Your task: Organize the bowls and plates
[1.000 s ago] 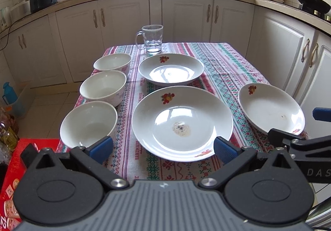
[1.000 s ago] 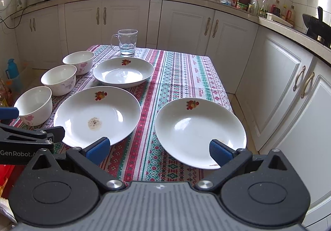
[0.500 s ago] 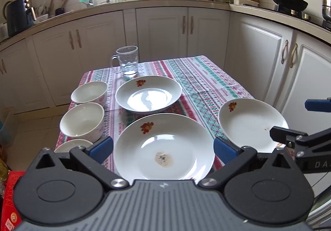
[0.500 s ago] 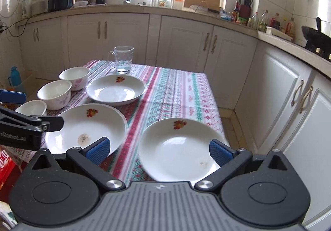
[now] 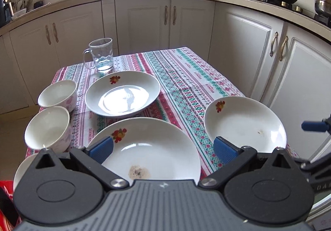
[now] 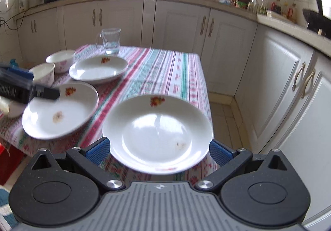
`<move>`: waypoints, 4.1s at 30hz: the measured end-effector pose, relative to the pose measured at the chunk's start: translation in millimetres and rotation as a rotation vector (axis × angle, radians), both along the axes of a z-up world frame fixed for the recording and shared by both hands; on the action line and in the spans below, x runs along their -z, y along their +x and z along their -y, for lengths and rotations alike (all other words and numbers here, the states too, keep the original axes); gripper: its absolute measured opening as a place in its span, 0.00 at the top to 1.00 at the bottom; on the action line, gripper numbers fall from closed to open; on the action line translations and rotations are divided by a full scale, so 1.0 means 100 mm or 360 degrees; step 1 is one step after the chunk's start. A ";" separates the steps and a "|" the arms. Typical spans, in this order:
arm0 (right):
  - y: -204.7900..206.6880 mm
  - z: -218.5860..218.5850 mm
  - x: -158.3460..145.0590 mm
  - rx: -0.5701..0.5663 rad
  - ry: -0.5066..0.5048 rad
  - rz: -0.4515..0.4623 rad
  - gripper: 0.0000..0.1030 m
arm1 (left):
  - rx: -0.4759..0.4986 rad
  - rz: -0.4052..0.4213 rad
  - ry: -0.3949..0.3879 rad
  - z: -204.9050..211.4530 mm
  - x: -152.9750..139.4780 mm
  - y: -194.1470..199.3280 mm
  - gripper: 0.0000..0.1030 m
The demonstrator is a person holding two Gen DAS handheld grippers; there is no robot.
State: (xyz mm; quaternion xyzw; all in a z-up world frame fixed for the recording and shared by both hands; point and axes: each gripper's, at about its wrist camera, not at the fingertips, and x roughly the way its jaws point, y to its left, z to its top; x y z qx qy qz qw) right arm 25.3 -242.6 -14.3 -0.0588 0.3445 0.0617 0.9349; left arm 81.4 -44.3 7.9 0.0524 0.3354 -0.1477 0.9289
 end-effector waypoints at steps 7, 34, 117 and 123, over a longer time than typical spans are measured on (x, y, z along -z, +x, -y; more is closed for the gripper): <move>0.09 0.10 0.38 -0.0058 0.0050 -0.0121 0.00 | 0.0105 -0.0032 0.0063 0.18 0.10 0.23 0.01; 0.26 0.44 0.79 -0.0389 0.0109 -0.0012 0.00 | 0.0661 -0.0404 0.0147 1.24 0.46 1.13 0.13; 1.02 0.47 0.65 -0.0534 0.0030 -0.0118 0.00 | 0.0606 -0.0270 0.0092 1.07 0.28 2.02 0.17; 0.72 0.38 0.43 -0.0526 0.0042 -0.0010 0.00 | 0.0526 -0.0143 0.0067 0.88 0.04 1.64 0.13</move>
